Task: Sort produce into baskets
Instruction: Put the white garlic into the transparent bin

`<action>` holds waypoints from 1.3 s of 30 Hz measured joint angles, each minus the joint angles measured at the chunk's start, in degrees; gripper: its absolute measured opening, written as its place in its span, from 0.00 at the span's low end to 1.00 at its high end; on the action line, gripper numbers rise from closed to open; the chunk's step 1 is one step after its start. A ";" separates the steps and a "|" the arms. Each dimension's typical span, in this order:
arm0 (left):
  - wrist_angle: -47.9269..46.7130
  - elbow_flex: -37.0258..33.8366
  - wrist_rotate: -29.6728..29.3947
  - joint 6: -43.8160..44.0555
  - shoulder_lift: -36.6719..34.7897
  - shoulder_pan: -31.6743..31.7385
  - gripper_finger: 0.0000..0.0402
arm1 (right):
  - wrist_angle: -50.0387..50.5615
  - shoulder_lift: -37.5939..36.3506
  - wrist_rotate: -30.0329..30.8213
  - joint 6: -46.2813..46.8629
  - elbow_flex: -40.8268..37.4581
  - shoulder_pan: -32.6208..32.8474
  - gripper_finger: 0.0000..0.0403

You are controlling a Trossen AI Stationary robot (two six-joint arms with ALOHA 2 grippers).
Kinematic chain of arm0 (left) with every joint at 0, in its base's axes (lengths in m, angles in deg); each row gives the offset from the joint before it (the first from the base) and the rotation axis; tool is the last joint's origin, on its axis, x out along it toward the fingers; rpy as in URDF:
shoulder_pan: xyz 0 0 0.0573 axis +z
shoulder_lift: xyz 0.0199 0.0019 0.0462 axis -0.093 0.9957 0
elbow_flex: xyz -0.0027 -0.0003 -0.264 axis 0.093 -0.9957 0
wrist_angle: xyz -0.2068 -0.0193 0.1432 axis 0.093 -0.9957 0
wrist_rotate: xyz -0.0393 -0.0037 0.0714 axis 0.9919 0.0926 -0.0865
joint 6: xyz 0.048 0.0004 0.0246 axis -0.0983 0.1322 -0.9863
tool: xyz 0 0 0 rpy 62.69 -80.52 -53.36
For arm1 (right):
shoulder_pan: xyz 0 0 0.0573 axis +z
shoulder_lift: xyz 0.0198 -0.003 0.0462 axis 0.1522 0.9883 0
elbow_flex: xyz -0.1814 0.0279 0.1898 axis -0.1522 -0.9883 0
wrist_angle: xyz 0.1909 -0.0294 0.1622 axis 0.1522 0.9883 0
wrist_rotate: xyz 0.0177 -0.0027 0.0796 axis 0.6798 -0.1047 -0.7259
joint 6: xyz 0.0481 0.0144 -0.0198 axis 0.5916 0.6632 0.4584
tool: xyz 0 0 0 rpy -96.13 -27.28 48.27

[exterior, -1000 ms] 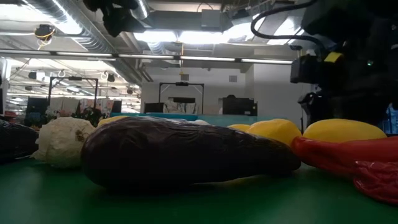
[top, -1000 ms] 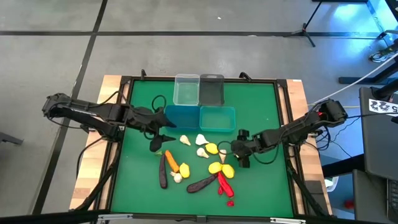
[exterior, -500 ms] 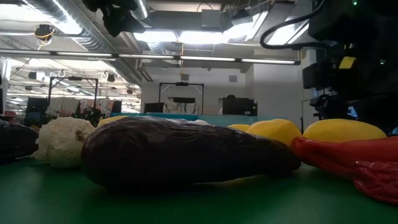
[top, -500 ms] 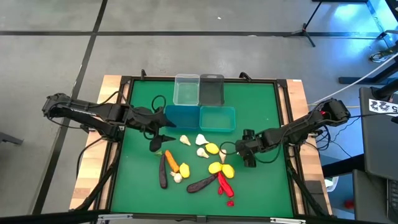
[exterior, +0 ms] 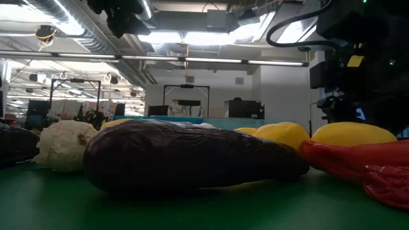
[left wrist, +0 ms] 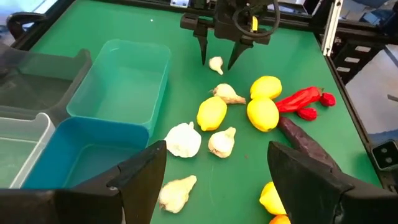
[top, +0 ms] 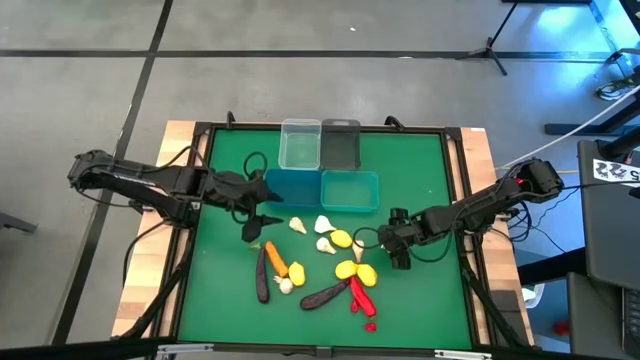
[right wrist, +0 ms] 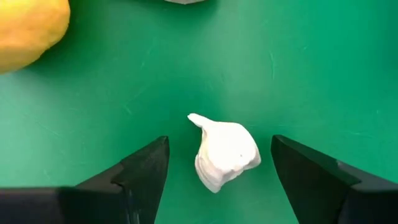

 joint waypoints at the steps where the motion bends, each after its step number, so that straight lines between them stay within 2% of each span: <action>1: 0.66 0.00 0.00 0.17 0.02 0.20 0.69 | -0.45 0.00 0.69 0.33 0.00 0.00 0.70; 10: 4.55 0.04 -0.01 5.64 3.32 0.14 0.69 | -3.92 0.00 3.28 0.30 0.00 0.00 0.70; 24: 5.64 0.04 0.06 0.19 15.34 -1.24 0.69 | -5.73 -0.02 3.30 0.75 0.00 0.00 0.70; 33: 2.35 0.04 -1.30 -0.29 16.22 -1.24 0.69 | -6.44 -0.02 3.67 2.26 0.00 0.00 0.70; 39: 6.41 -4.17 -2.08 -4.16 16.24 -1.24 0.69 | -6.72 -0.02 6.31 3.73 0.00 0.00 0.70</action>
